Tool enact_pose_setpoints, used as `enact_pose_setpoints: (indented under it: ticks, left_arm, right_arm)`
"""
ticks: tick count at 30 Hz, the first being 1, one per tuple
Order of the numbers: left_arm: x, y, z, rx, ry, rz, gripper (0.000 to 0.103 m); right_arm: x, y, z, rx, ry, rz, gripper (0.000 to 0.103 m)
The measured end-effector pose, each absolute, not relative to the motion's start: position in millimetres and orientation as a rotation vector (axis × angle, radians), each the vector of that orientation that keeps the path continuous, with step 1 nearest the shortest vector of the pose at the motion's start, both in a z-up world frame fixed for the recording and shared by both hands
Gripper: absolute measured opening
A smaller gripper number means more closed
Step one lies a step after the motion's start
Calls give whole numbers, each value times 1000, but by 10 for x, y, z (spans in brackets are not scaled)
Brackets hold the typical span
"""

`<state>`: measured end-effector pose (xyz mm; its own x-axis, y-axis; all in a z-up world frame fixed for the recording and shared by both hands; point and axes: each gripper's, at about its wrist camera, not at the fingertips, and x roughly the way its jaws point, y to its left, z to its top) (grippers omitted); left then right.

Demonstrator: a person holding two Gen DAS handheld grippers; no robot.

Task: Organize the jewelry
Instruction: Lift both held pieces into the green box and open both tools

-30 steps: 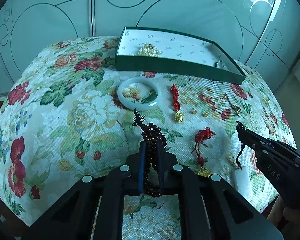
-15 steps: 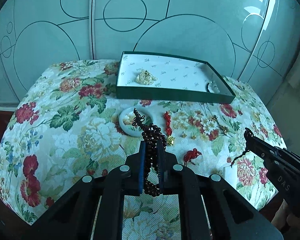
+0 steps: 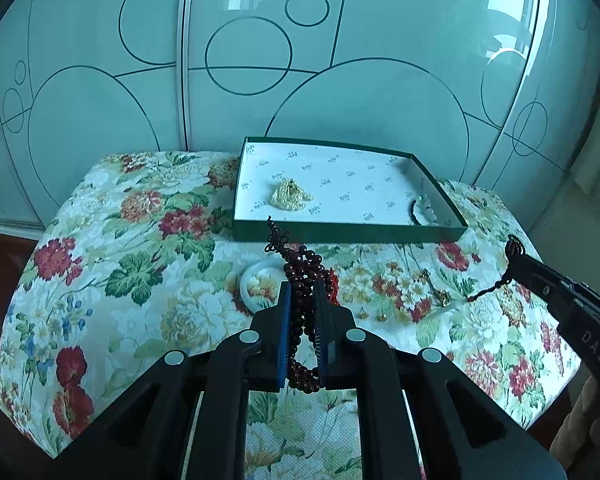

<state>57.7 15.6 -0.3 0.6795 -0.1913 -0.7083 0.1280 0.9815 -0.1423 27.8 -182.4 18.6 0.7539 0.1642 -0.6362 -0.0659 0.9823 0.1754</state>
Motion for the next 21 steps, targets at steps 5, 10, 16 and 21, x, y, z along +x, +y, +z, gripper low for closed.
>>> enact_pose_setpoints:
  ticks: [5,10,16,21]
  left_arm:
    - [759,137,64,-82,785,-186,11]
    - [1037,110,155,-79,763,-198,11]
    - [1412,53,240,-75,735,-202,11]
    - [1723,2,245,-69,727,-197,11]
  right_arm:
    - [493,-1863,349,145,660,109,7]
    - [778,-1893,485,147,628,99,7]
    - [1163,-1951,559,158,610,86,7]
    - [1452,-2016,508,172,616,77,7]
